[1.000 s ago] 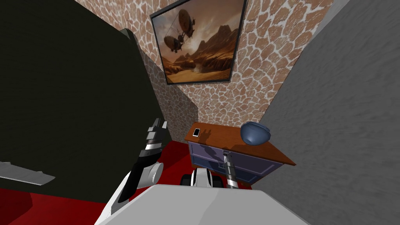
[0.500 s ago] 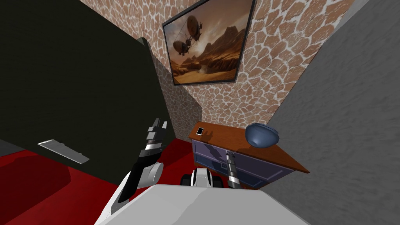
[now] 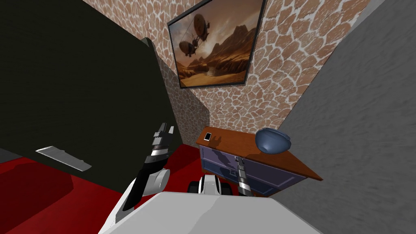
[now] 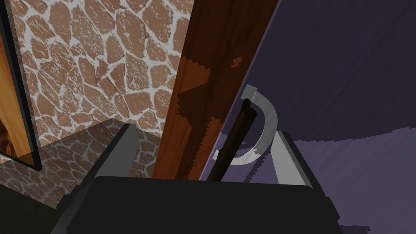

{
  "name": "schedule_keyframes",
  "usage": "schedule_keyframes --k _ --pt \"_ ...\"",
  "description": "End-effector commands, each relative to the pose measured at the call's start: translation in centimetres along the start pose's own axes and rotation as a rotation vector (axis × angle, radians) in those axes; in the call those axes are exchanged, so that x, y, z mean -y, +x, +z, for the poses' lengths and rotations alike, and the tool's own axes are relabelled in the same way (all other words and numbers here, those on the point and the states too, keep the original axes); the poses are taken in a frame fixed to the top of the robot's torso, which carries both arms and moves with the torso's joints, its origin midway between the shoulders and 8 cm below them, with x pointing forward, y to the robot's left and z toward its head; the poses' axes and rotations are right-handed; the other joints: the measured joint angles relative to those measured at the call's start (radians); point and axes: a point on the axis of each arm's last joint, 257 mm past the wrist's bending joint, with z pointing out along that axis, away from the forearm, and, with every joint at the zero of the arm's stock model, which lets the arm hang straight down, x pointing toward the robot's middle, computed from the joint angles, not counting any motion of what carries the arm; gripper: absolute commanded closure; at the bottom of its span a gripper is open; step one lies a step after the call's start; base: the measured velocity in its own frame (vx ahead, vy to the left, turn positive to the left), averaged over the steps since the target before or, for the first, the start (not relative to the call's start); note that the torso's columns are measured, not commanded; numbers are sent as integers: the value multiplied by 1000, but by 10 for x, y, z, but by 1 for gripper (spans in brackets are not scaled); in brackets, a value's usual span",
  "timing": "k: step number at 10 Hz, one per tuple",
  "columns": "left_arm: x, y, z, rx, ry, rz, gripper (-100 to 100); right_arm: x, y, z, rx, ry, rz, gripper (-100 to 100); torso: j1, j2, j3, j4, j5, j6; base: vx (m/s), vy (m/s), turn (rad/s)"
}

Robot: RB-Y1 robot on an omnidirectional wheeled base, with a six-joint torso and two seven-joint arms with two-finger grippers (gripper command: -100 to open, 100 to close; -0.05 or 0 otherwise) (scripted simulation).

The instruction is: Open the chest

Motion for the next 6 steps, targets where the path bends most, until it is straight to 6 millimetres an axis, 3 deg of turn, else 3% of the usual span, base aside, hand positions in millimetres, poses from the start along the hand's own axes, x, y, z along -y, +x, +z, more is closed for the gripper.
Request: schedule_keyframes --k 1,3,4,5,6 --pt "0 0 0 0 0 0 0 4 -6 11 2 0 -28 -100 0 0 0 0 0 0 1 -21 -18" --pt "0 0 0 0 0 0 0 9 -13 25 5 1 -27 -100 -2 -2 -1 1 0 -1 -11 -31 -26" --pt "0 0 0 0 0 0 0 4 -12 15 8 -9 -28 -100 -3 -6 -2 2 1 -2 -17 -8 1" --pt "0 0 0 0 0 0 0 4 -6 11 2 0 -28 100 -2 -6 -3 0 1 -1 5 12 32" --pt "0 0 0 0 0 0 0 2 -3 6 1 0 -28 100 0 -4 -3 -1 0 0 14 23 24"
